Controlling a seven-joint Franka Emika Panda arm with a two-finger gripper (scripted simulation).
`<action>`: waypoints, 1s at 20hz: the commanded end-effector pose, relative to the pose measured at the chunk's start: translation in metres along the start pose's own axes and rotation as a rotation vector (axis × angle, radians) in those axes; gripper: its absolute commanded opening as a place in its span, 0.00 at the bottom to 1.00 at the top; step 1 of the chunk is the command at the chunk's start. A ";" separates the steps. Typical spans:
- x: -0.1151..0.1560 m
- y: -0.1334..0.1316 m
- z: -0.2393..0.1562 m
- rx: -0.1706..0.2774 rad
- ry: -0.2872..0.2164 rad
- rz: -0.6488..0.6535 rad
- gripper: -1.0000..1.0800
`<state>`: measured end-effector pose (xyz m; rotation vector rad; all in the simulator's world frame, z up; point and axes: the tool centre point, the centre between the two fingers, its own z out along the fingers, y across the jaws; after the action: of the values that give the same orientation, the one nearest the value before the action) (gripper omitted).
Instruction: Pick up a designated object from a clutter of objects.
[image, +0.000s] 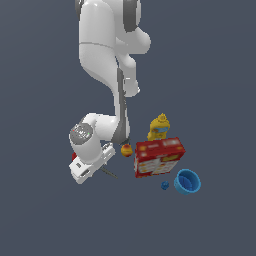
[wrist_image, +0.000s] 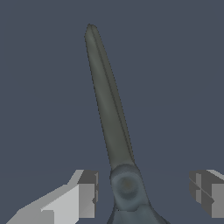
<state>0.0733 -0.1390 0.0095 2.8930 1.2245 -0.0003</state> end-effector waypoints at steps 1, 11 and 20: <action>0.000 0.000 0.002 0.000 0.000 -0.001 0.00; 0.001 0.000 -0.001 0.000 0.001 -0.002 0.00; -0.003 -0.001 -0.033 0.000 0.001 -0.002 0.00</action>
<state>0.0704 -0.1396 0.0328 2.8938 1.2273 -0.0034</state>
